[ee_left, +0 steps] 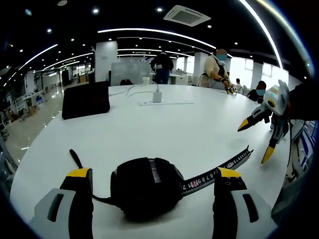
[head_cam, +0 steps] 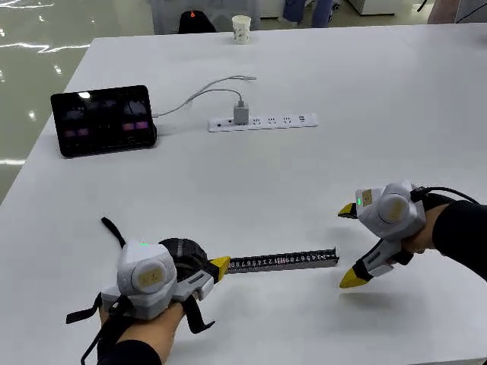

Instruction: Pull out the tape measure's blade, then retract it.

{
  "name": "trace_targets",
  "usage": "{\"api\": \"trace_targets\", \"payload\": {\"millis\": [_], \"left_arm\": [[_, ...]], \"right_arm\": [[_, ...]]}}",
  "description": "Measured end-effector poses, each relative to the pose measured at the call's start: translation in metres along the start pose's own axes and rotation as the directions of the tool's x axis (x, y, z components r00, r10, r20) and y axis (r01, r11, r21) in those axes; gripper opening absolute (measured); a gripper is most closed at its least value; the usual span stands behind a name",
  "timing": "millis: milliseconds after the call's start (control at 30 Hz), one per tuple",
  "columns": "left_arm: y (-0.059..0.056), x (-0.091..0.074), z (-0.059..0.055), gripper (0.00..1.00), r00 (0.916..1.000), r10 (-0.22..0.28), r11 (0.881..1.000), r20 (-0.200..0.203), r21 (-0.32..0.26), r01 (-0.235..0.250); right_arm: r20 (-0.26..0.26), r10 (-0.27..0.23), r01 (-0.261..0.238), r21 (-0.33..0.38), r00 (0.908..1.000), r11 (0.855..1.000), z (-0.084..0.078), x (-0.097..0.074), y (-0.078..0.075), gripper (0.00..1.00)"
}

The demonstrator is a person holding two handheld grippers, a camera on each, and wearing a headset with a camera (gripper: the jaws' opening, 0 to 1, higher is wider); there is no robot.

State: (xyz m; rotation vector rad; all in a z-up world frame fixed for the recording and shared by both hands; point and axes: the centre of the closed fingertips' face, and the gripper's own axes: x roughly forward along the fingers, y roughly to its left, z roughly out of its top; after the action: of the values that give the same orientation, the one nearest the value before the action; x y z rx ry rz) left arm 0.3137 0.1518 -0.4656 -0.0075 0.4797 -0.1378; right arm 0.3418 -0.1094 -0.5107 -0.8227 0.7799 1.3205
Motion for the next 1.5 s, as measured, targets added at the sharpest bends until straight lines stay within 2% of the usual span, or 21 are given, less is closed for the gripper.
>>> {"api": "trace_targets", "payload": {"millis": [67, 133, 400, 600, 867, 1000, 1100, 1200, 1267, 1433, 1500], "left_arm": [[-0.001, 0.001, 0.001, 0.99, 0.9999, -0.006, 1.000, 0.015, 0.015, 0.006], [-0.002, 0.003, 0.000, 0.99, 0.9999, -0.010, 1.000, 0.011, 0.022, 0.010], [0.000, 0.006, 0.000, 0.99, 1.0000, -0.003, 1.000, 0.009, 0.003, 0.003], [0.001, 0.006, -0.001, 0.99, 1.0000, -0.003, 1.000, 0.005, 0.006, 0.003], [0.002, 0.006, 0.001, 0.99, 0.9999, -0.003, 1.000, 0.016, 0.011, 0.003], [0.005, 0.007, -0.002, 0.99, 0.9998, 0.008, 1.000, 0.019, 0.007, -0.008], [0.005, 0.007, -0.003, 0.99, 0.9998, 0.008, 1.000, 0.018, 0.006, -0.008], [0.005, 0.008, -0.003, 0.99, 0.9998, 0.008, 1.000, 0.016, 0.005, -0.008], [0.006, 0.008, -0.004, 0.99, 0.9999, 0.011, 1.000, 0.012, -0.003, -0.011], [0.008, 0.009, -0.006, 0.99, 0.9997, 0.023, 1.000, 0.009, -0.008, -0.023], [0.008, 0.010, -0.006, 0.95, 0.9996, 0.028, 0.999, 0.006, -0.023, -0.028]], "right_arm": [[0.000, 0.011, -0.011, -0.005, 0.9999, 1.000, 0.001, 0.002, -0.001, 0.75], [-0.002, 0.022, -0.022, -0.006, 0.9997, 1.000, 0.001, 0.003, -0.001, 0.69], [-0.033, 0.061, -0.063, -0.054, 0.9976, 0.997, -0.003, 0.005, 0.004, 0.45], [-0.041, 0.083, -0.086, -0.088, 0.9957, 0.992, -0.001, 0.007, 0.010, 0.34], [-0.057, 0.105, -0.111, -0.128, 0.9929, 0.986, -0.002, 0.010, 0.014, 0.27], [-0.072, 0.141, -0.150, -0.146, 0.9874, 0.978, -0.002, 0.011, 0.019, 0.19], [-0.075, 0.147, -0.156, -0.131, 0.9863, 0.979, -0.002, 0.011, 0.017, 0.19], [-0.067, 0.135, -0.141, -0.098, 0.9886, 0.985, -0.001, 0.013, 0.012, 0.13], [-0.069, 0.150, -0.155, -0.078, 0.9863, 0.985, -0.001, 0.012, 0.013, 0.12], [-0.100, 0.158, -0.169, -0.108, 0.9823, 0.980, 0.000, 0.014, 0.013, 0.11], [-0.106, 0.162, -0.172, -0.095, 0.9811, 0.981, -0.001, 0.014, 0.012, 0.11]]}}
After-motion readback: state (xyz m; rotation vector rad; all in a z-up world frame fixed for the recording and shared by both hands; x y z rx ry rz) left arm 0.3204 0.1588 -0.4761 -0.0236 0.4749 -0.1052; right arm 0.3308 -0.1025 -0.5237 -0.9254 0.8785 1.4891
